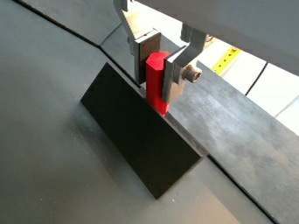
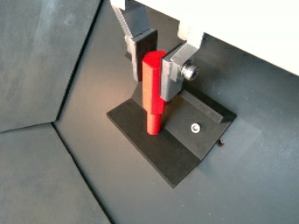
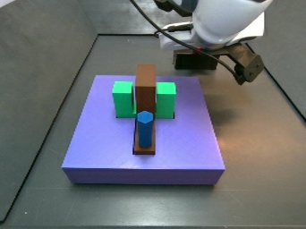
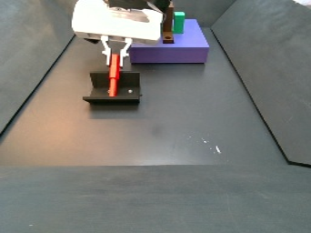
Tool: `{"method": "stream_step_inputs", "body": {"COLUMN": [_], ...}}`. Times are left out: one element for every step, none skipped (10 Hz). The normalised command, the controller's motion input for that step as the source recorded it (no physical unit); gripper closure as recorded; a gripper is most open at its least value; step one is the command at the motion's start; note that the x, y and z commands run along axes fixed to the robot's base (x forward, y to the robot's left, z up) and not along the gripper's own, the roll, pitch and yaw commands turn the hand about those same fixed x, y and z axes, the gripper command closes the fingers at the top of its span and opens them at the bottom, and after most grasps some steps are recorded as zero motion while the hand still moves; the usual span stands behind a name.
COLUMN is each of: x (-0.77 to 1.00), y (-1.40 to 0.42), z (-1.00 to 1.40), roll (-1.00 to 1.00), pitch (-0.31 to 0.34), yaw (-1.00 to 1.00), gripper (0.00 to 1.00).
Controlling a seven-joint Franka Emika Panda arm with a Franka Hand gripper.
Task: Pick up the red object. Move up. Place the red object on the fixture. Regrasp the red object. Move to above the board. Insert the red object.
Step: Regrasp the red object, then move to above the board.
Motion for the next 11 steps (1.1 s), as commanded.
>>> {"method": "stream_step_inputs", "body": {"x": [0.00, 0.00, 0.00, -0.01, -0.03, -0.03, -0.02, -0.03, -0.03, -0.01, 0.02], "y": [0.00, 0.00, 0.00, 0.02, 0.03, 0.04, 0.03, 0.03, 0.03, 0.00, 0.00], "z": [0.00, 0.00, 1.40, 1.40, 1.40, 1.40, 1.40, 1.40, 1.40, 0.82, 0.44], "roll": [0.00, 0.00, 0.00, -0.08, -0.15, -0.12, -0.08, -0.05, -0.01, 0.00, 0.01], "pitch": [0.000, 0.000, 0.000, 0.021, 0.017, 0.013, 0.058, 0.080, 0.074, 0.085, 0.092], "yaw": [0.00, 0.00, 0.00, -0.09, -0.11, -0.06, -0.05, -0.03, -0.01, 0.01, 0.02], "gripper": [1.00, 1.00, 1.00, 1.00, 1.00, 1.00, 1.00, 1.00, 1.00, 1.00, 1.00]}}
